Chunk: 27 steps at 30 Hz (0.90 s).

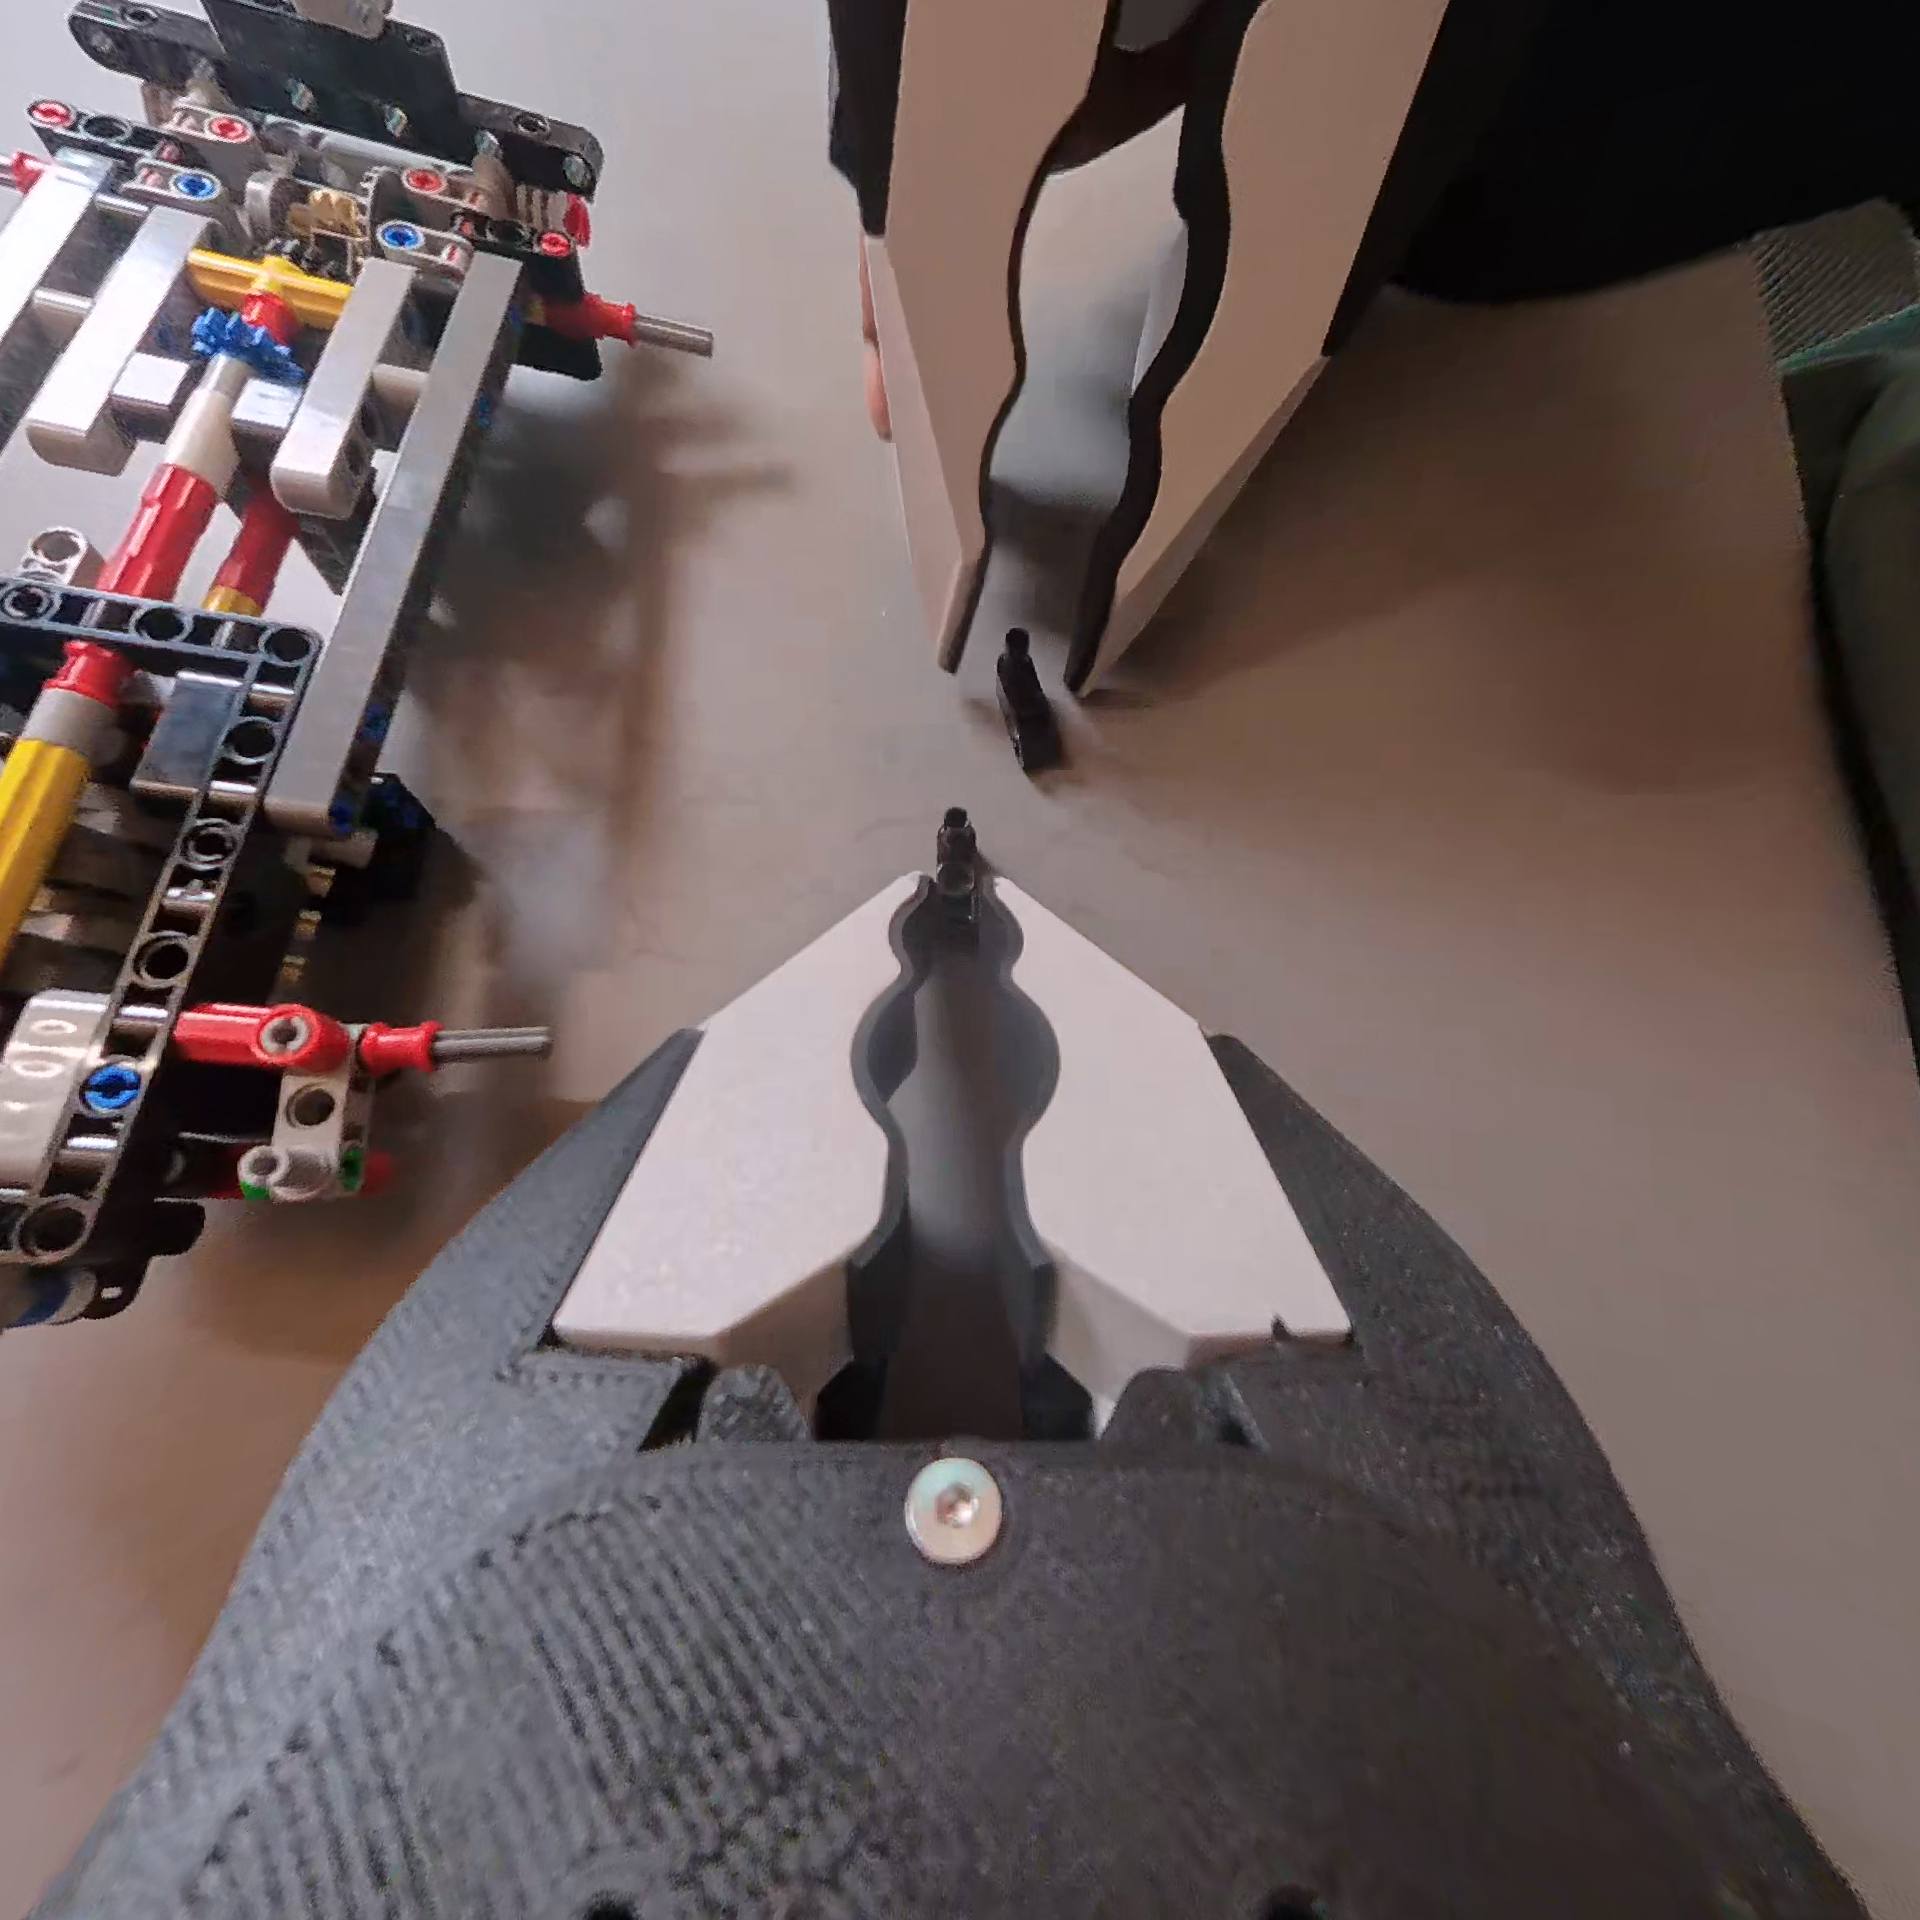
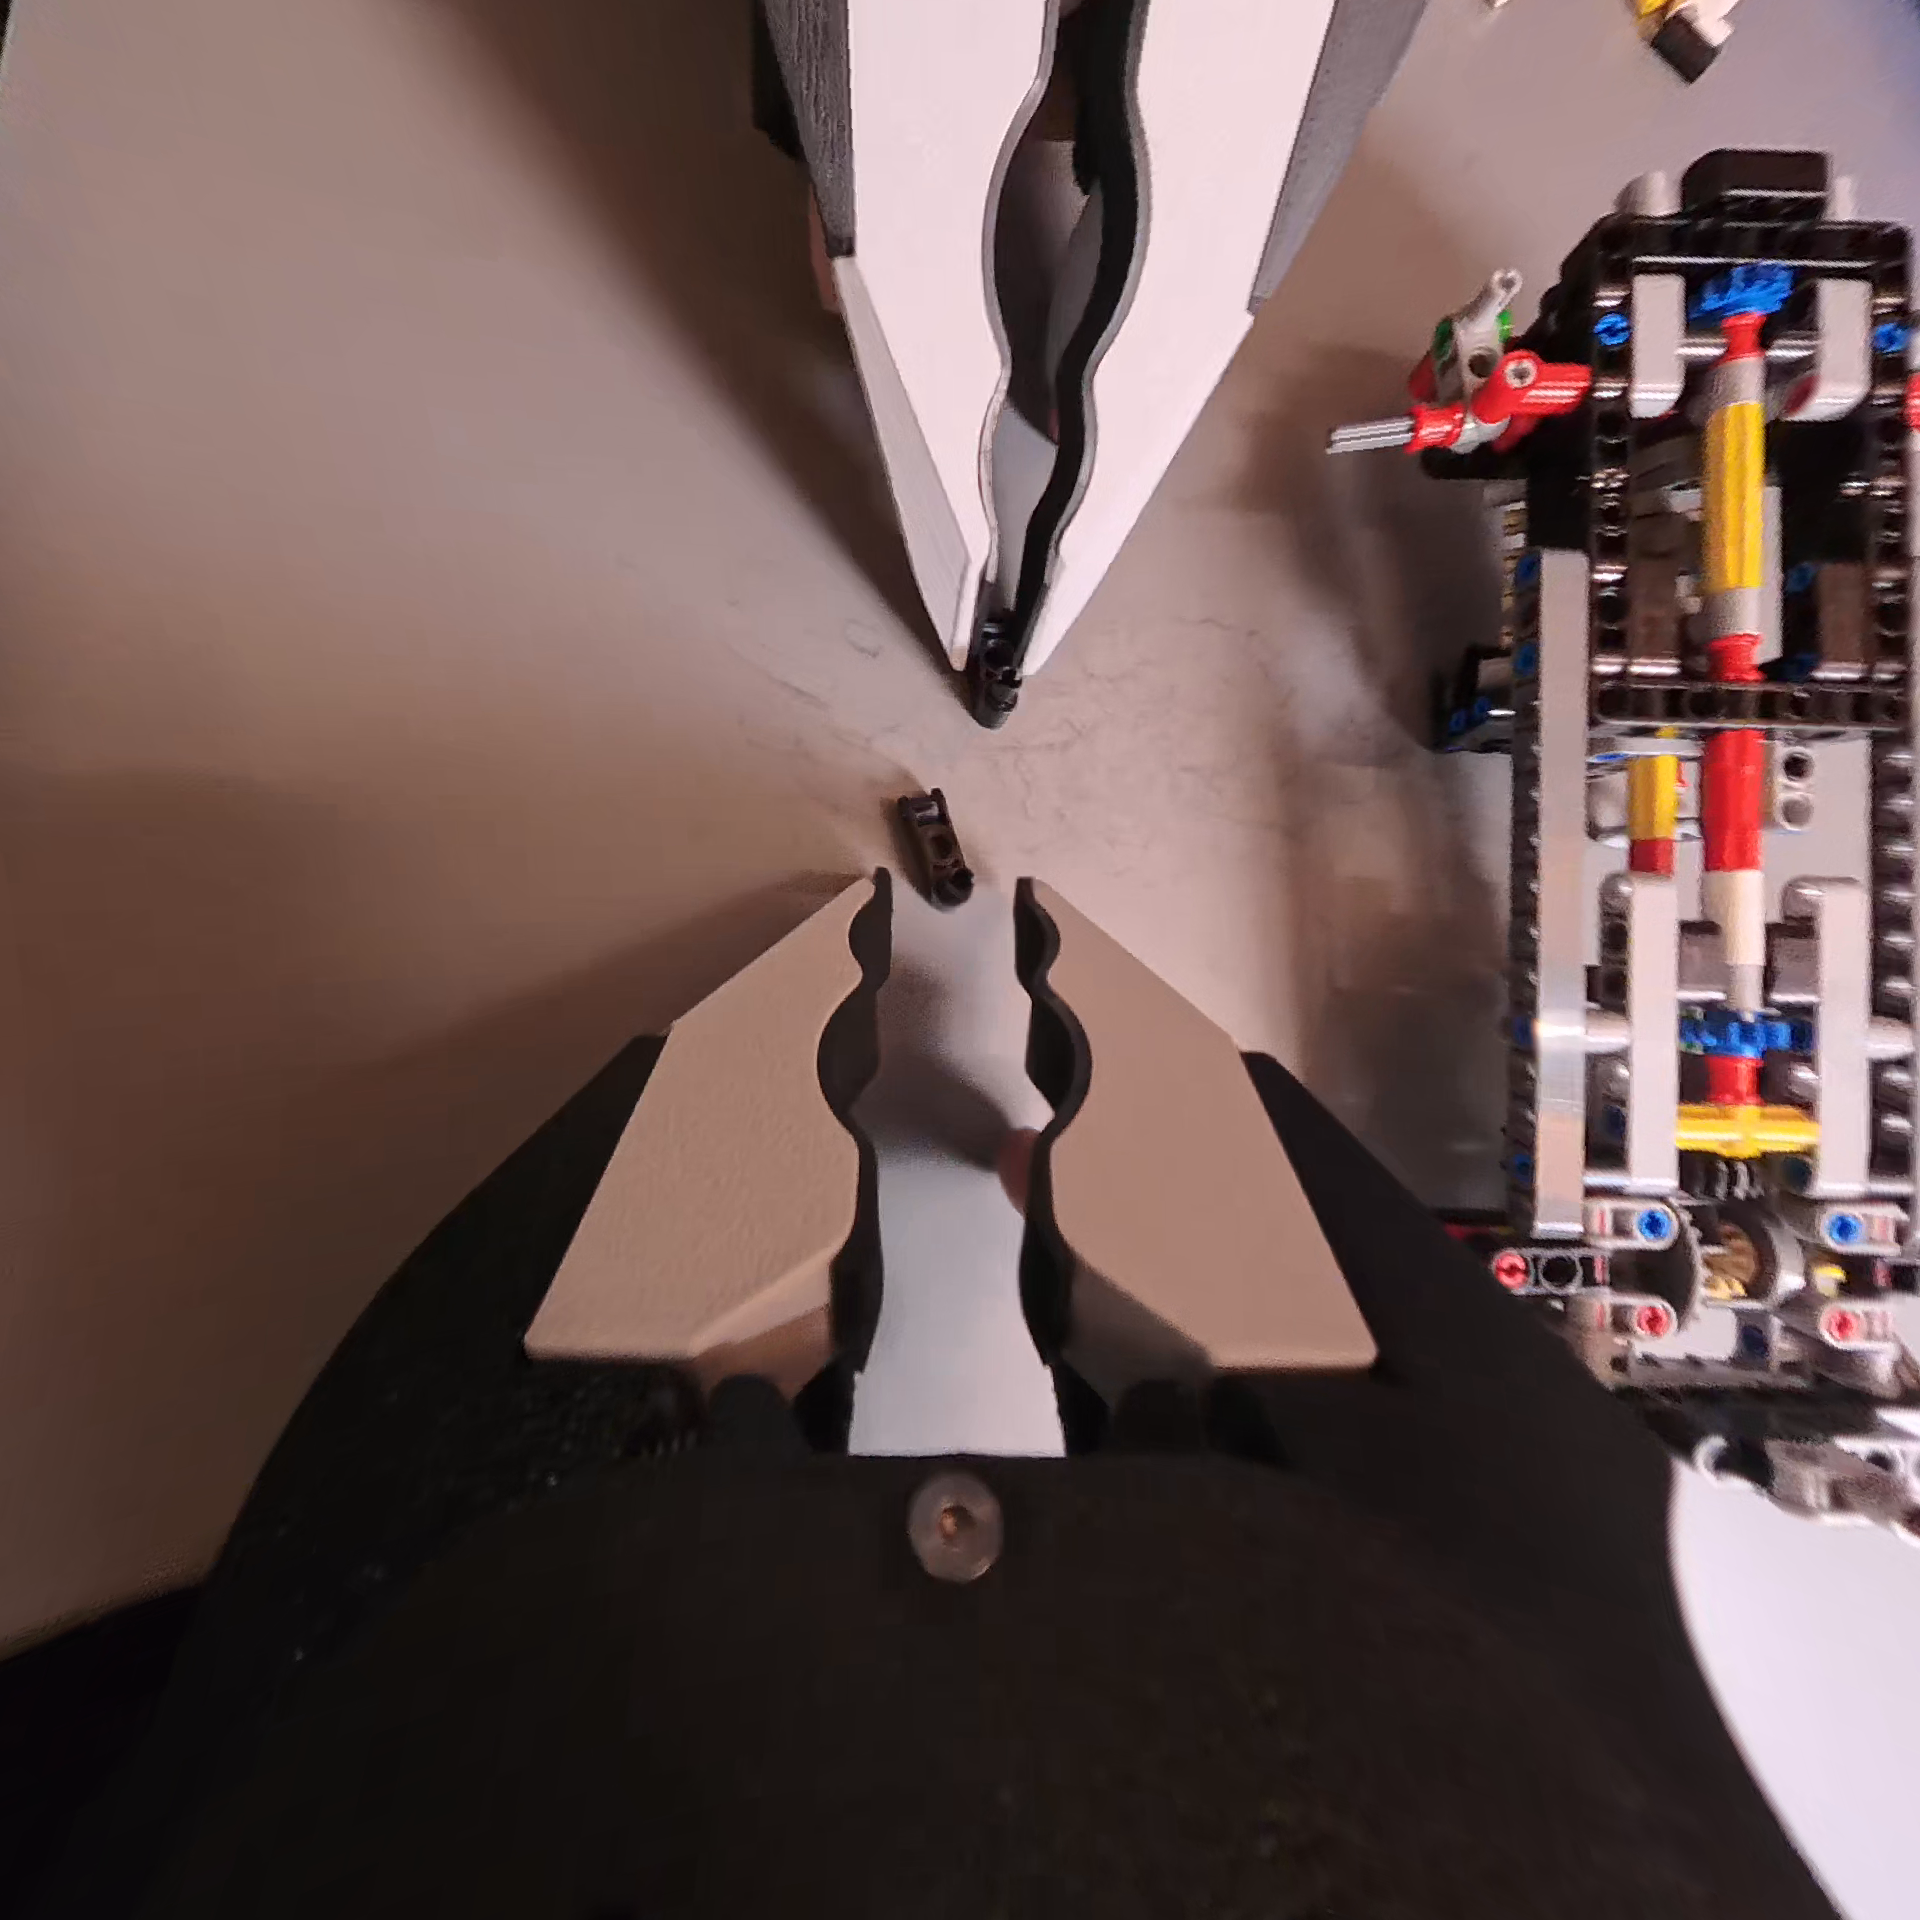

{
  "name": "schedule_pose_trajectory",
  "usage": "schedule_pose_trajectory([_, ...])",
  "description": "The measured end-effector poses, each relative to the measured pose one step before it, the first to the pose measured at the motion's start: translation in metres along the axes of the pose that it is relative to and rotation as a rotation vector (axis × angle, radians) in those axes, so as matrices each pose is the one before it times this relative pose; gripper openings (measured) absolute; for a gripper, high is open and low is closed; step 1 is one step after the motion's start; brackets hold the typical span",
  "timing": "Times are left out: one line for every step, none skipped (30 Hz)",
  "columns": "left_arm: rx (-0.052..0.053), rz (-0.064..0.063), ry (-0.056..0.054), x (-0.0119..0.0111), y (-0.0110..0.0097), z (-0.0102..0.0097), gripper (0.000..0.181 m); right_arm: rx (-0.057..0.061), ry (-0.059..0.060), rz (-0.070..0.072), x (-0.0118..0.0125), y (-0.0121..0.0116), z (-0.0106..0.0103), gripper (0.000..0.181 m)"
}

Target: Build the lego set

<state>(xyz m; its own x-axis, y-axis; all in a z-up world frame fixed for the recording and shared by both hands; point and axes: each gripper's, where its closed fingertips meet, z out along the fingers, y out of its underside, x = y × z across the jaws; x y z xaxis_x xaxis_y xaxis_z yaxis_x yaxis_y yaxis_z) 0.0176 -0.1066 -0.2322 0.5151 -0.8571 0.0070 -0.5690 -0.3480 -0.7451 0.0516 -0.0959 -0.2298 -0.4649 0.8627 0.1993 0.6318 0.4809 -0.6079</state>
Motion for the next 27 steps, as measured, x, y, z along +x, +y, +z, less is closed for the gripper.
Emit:
schedule_pose_trajectory([0.0008, 0.0077, -0.0104, -0.00094, -0.00039, 0.00036, 0.006, 0.0013, -0.0049, -0.0027, -0.00031, -0.00159, 0.00191, 0.014])
schedule_pose_trajectory([0.0003, 0.0089, -0.0082, -0.00053, -0.00033, 0.00017, 0.006, -0.003, -0.0016, -0.0062, -0.00014, -0.00087, 0.0015, 0.011])
schedule_pose_trajectory([0.001, 0.0099, -0.0084, -0.0007, -0.00009, 0.00011, 0.006, -0.0049, 0.0065, -0.0062, 0.00108, -0.00034, 0.00077, 0.008])
schedule_pose_trajectory([0.0023, 0.0093, -0.01, -0.00085, -0.00019, 0.00009, 0.006, -0.0018, -0.0016, -0.0016, 0.00002, -0.00028, 0.00019, 0.005])
schedule_pose_trajectory([0.0023, 0.0059, -0.0081, -0.00085, -0.00015, 0.00006, 0.006, -0.0014, -0.0066, 0.0059, -0.00037, 0.00044, -0.00042, 0.005])
schedule_pose_trajectory([0.0021, 0.0014, -0.0039, -0.00051, -0.00009, 0.00006, 0.006, -0.0038, 0.0007, 0.0091, 0.00078, 0.00144, -0.00101, 0.005])
schedule_pose_trajectory([0.0024, -0.0022, -0.0015, -0.00046, -0.00018, 0.00017, 0.006, -0.0048, 0.0131, 0.0065, 0.00274, 0.00239, -0.00158, 0.005])
schedule_pose_trajectory([0.0021, -0.0041, -0.002, -0.00064, 0.0, 0.00001, 0.008, -0.0036, 0.0181, 0.0072, 0.00387, 0.00305, -0.00225, 0.004])
schedule_pose_trajectory([0.0013, -0.0041, -0.0056, -0.00137, -0.00004, -0.00015, 0.011, -0.0027, 0.021, 0.0157, 0.00481, 0.00327, -0.00289, 0.004])
schedule_pose_trajectory([0.0008, -0.0037, -0.0056, -0.00133, -0.00002, -0.00029, 0.014, 0.0021, 0.0211, 0.0228, 0.00536, 0.00297, -0.00344, 0.004])
schedule_pose_trajectory([0.0029, -0.0055, 0.0023, -0.00014, -0.00025, -0.00037, 0.018, 0.0066, 0.0192, 0.0249, 0.00502, 0.00256, -0.00344, 0.004])
schedule_pose_trajectory([0.008, -0.009, 0.0073, 0.0003, -0.00114, -0.00087, 0.022, 0.0082, 0.0198, 0.0244, 0.00497, 0.00239, -0.00352, 0.004])
schedule_pose_trajectory([0.0136, -0.01, 0.0056, 0.0001, -0.00226, -0.00152, 0.023, 0.0101, 0.0175, 0.0186, 0.004, 0.00178, -0.00325, 0.004])
schedule_pose_trajectory([0.0208, -0.0084, 0.0042, 0.00001, -0.0037, -0.00231, 0.023, 0.0121, 0.0213, 0.0129, 0.00392, 0.00133, -0.00297, 0.004])
schedule_pose_trajectory([0.0279, -0.008, 0.0024, -0.00034, -0.00493, -0.00278, 0.023, 0.0156, 0.0302, 0.0125, 0.00462, 0.0004, -0.00252, 0.004])
schedule_pose_trajectory([0.0294, -0.0091, 0.0006, -0.00056, -0.00522, -0.00272, 0.023, 0.0135, 0.0159, 0.0121, 0.00229, 0.0005, -0.00156, 0.004])
schedule_pose_trajectory([0.0239, -0.0086, -0.0012, -0.00089, -0.00422, -0.00202, 0.022, 0.0098, 0.0014, 0.0085, -0.00039, 0.00094, -0.00055, 0.004])
schedule_pose_trajectory([0.0151, -0.0039, -0.0073, -0.00164, -0.0026, -0.00131, 0.022, -0.005, 0.0009, 0.0059, -0.00053, 0.00289, 0.00059, 0.004])
schedule_pose_trajectory([0.0082, 0.005, -0.0133, -0.00211, -0.00133, -0.00065, 0.021, -0.0201, 0.0021, 0.0012, -0.00042, 0.00459, 0.00149, 0.004])
schedule_pose_trajectory([0.0049, 0.0118, -0.0182, -0.00241, -0.00067, -0.00031, 0.021, -0.0216, 0.0017, -0.0062, -0.00044, 0.00433, 0.00177, 0.005])
schedule_pose_trajectory([0.0049, 0.0129, -0.022, -0.00283, -0.00084, -0.00031, 0.021, -0.0136, -0.0032, -0.0099, -0.00123, 0.00267, 0.00144, 0.005])
schedule_pose_trajectory([0.0072, 0.0102, -0.0205, -0.00251, -0.00139, -0.00057, 0.02, -0.0056, 0.0035, -0.0035, 0.00048, 0.00028, 0.00036, 0.005])
schedule_pose_trajectory([0.0112, 0.0035, -0.0122, -0.00173, -0.00213, -0.00086, 0.02, -0.0113, -0.0095, 0.0044, -0.00083, 0.00049, -0.00014, 0.005])
schedule_pose_trajectory([0.0163, -0.0071, -0.002, -0.00081, -0.00266, -0.00106, 0.02, -0.0162, -0.0068, 0.0032, -0.0003, 0.00121, 0.00013, 0.005])
schedule_pose_trajectory([0.0195, -0.0159, 0.0044, -0.00046, -0.00293, -0.00128, 0.02, -0.0135, 0.0041, -0.003, 0.0008, 0.00119, 0.00026, 0.006])
schedule_pose_trajectory([0.0179, -0.0189, 0.0059, -0.00067, -0.00255, -0.00113, 0.02, -0.0024, 0.003, -0.0055, 0.00011, -0.0001, 0.00008, 0.005])
schedule_pose_trajectory([0.0153, -0.0166, 0.0008, -0.00143, -0.00189, -0.00119, 0.02, -0.0007, 0.0015, -0.0006, -0.00001, -0.00008, 0.00001, 0.005])
